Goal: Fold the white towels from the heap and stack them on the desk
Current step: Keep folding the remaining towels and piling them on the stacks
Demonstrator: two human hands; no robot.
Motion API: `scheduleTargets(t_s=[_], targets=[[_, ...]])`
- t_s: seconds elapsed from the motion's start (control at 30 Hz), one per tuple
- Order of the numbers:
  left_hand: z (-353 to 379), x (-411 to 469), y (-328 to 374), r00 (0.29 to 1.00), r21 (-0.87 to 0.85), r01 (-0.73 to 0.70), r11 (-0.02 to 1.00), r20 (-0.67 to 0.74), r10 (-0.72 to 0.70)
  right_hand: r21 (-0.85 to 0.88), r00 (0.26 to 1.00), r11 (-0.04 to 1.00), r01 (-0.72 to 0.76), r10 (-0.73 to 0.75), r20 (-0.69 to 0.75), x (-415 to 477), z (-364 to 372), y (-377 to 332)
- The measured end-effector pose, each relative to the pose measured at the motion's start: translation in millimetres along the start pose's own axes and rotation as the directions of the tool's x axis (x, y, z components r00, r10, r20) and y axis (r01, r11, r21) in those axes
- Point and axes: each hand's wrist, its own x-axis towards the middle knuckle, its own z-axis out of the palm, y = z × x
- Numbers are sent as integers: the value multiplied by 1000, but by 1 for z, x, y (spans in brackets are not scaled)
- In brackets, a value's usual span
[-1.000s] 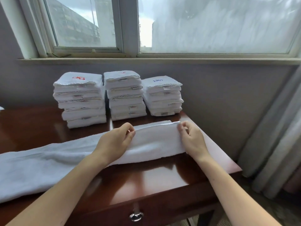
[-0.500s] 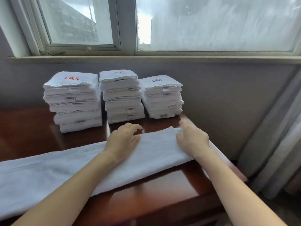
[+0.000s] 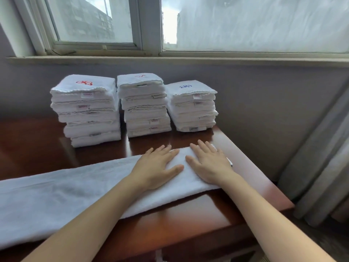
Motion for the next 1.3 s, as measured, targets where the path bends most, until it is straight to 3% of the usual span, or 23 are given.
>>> scheduleTargets(t_s=[0.17,0.23,0.33,0.43,0.73,0.93,1.03,1.13,1.3], targets=[[-4,5,9,999,25,8,1000,36,-9,-27,1000,1000,-6,6,-14,-1,-7,-1],[-7,-1,13,999,-61,4,998,-44,-6,-33,997,999,15,-17,-72,-7,-8,-9],[-13,-18,11,960,-161,16,987,-273,-60,54,987,993,103,-95,-133,-20,-7,-27],[-25,-50,-11,951,-141,79,987,-287,-117,115,967,967,227,-210,-141,-32,-7,-52],[-53,-203,-116,865,-70,410,909,-288,-412,160,775,759,631,-623,-106,-51,24,-205],[-66,-290,-181,704,-150,631,761,-302,-643,166,665,651,740,-746,-38,-53,55,-311],[-68,-318,-205,576,-278,693,665,-341,-743,159,657,652,741,-753,23,-53,68,-348],[-72,-335,-225,445,-304,748,591,-432,-785,140,653,653,744,-756,55,-48,76,-375],[-72,-346,-251,324,-296,846,443,-373,-869,74,649,656,751,-755,96,-38,90,-390]])
